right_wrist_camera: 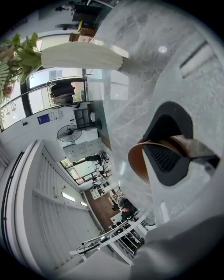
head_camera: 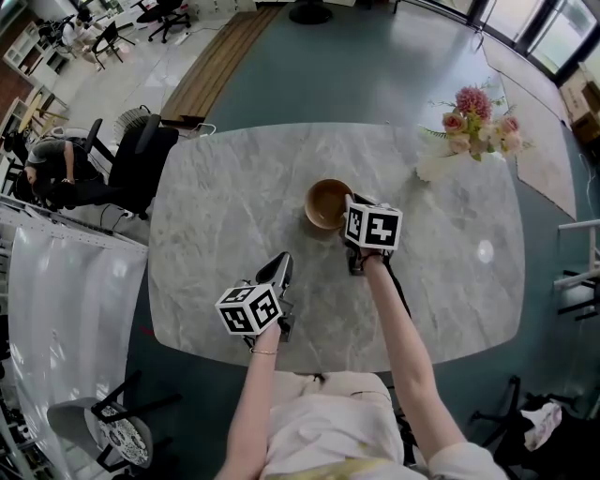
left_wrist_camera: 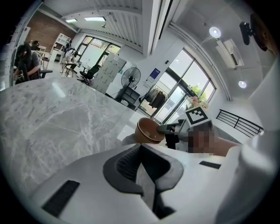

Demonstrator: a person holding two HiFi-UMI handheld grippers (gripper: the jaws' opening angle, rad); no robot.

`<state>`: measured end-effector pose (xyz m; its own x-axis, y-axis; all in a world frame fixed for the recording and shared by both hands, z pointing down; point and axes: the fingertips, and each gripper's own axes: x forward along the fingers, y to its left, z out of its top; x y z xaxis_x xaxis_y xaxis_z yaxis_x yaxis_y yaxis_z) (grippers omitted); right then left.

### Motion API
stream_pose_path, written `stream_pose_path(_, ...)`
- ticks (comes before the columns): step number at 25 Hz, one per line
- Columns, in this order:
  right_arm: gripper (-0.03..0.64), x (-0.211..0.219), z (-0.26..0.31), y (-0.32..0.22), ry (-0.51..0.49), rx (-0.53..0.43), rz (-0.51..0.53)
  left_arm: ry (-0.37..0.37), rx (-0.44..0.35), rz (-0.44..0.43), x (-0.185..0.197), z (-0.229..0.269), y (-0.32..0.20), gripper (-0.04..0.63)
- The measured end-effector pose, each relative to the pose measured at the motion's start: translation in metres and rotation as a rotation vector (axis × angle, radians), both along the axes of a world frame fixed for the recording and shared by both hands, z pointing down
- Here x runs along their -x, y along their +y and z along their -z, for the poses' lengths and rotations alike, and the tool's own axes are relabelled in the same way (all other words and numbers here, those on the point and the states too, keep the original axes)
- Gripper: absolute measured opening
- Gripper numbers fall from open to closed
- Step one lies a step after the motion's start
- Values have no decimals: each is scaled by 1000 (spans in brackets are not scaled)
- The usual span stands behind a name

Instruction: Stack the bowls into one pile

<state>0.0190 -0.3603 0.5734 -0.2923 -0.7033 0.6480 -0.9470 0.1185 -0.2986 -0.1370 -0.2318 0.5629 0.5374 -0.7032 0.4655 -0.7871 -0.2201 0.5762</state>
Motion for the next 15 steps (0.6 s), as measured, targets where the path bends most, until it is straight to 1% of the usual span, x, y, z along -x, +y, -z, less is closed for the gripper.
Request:
stream_pose_path(7, 34, 6, 1, -1, 10, -25, 40, 1, 2, 1, -1, -1, 1, 0)
stream_pose_path(9, 51, 9, 1, -1, 5, -36, 61, -1, 1, 2, -1, -1, 1, 0)
stream_pose_path(11, 60, 11, 3, -1, 22, -46, 77, -4, -1, 4, -1, 0, 1, 0)
stream_pose_path(15, 111, 10, 8, -1, 46, -74, 81, -7, -2, 7, 0, 0, 2, 0)
